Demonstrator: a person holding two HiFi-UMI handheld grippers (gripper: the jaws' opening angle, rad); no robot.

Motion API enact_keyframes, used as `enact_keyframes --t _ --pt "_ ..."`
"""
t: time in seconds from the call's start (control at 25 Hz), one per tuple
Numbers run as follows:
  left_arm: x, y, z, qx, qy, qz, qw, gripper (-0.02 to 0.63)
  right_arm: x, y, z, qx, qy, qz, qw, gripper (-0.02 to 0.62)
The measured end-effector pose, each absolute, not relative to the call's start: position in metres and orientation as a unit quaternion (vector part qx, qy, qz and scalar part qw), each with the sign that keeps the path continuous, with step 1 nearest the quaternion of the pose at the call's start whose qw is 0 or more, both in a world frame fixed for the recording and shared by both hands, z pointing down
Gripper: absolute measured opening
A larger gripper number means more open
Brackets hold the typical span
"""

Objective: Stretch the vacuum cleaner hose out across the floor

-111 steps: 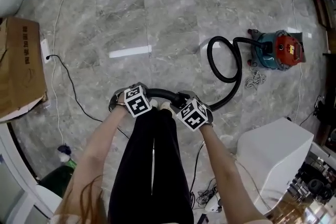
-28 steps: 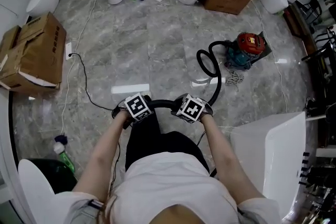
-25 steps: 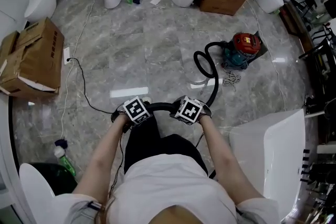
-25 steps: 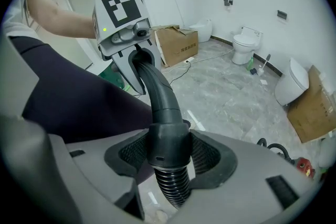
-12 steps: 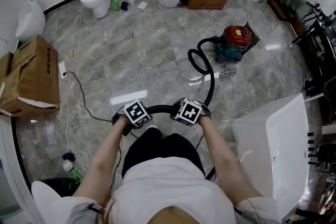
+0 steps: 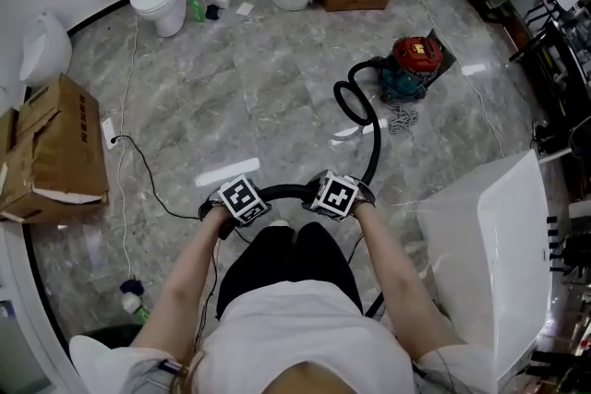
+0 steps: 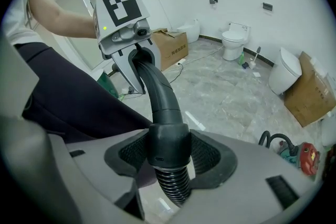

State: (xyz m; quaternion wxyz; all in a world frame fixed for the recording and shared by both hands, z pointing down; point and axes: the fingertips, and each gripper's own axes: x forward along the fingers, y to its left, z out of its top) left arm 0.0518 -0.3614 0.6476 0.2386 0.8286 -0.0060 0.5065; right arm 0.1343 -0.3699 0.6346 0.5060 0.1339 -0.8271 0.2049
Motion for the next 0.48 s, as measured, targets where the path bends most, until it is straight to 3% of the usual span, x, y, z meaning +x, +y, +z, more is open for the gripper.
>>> enact_keyframes --t 0.48 --pt "0.053 -0.344 0.652 0.831 0.008 0.506 0.231 0.112 0.141 -0.347 0.648 0.146 -0.806 0.215 0.532 0.244"
